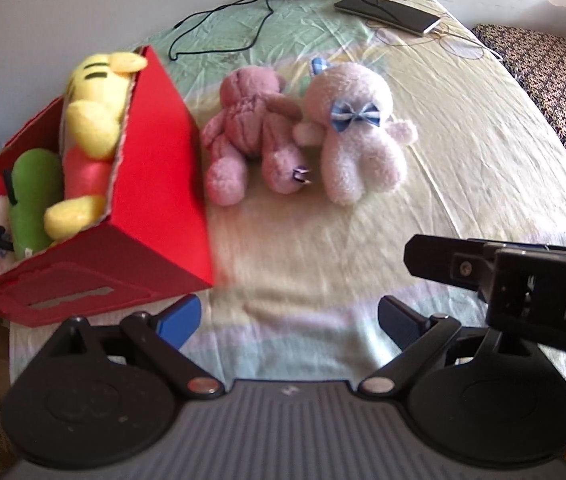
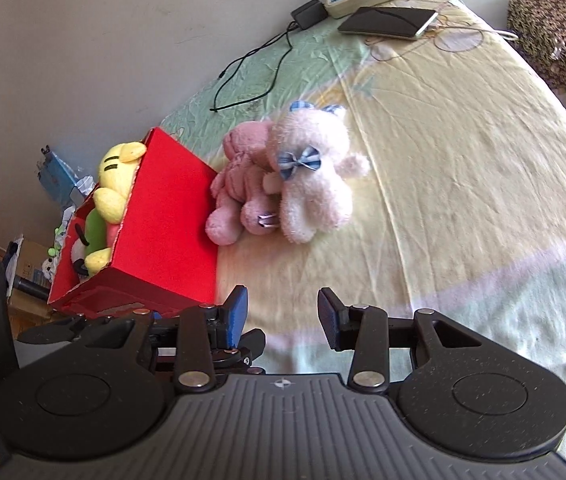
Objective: Organize objects
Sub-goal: 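Move the right gripper toward the pale pink bunny with blue bow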
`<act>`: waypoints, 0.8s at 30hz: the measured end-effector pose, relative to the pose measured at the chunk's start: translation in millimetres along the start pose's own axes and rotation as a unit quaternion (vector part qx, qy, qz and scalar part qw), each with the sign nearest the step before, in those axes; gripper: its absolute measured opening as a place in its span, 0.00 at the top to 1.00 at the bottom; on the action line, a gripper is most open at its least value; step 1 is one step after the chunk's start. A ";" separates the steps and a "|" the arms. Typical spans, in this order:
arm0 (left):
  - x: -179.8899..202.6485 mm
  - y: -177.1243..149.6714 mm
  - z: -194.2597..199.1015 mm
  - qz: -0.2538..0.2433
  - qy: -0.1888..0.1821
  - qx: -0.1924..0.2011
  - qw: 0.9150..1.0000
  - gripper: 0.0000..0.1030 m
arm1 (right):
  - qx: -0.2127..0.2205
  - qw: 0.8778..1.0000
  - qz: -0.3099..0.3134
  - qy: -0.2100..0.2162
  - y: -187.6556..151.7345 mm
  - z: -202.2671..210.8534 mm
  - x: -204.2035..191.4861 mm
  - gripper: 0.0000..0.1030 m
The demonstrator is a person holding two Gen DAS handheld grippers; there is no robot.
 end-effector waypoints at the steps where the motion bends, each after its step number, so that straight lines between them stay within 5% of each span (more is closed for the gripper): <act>1: 2.2 0.6 -1.3 -0.003 -0.001 0.001 1.000 0.06 | -0.002 1.000 -0.006 0.000 0.3 -0.7 3.6 0.59; 13: 11.9 12.2 -33.6 -0.028 -0.066 0.000 0.997 0.04 | -0.015 0.998 -0.062 -0.025 5.7 -19.2 33.2 0.59; 24: -11.3 44.0 -47.7 -0.020 -0.143 0.077 0.987 0.06 | 0.002 0.995 -0.092 -0.029 45.5 -49.1 52.2 0.52</act>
Point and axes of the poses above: each gripper's, at about its wrist camera, not at the fingertips, and z roughly against the way its jaws point, x to its right, y to its top, the point moved 1 cm from there along -z, roughly the way its jaws point, and after that the axes turned 7 degrees about -y, right-handed, at the moved point
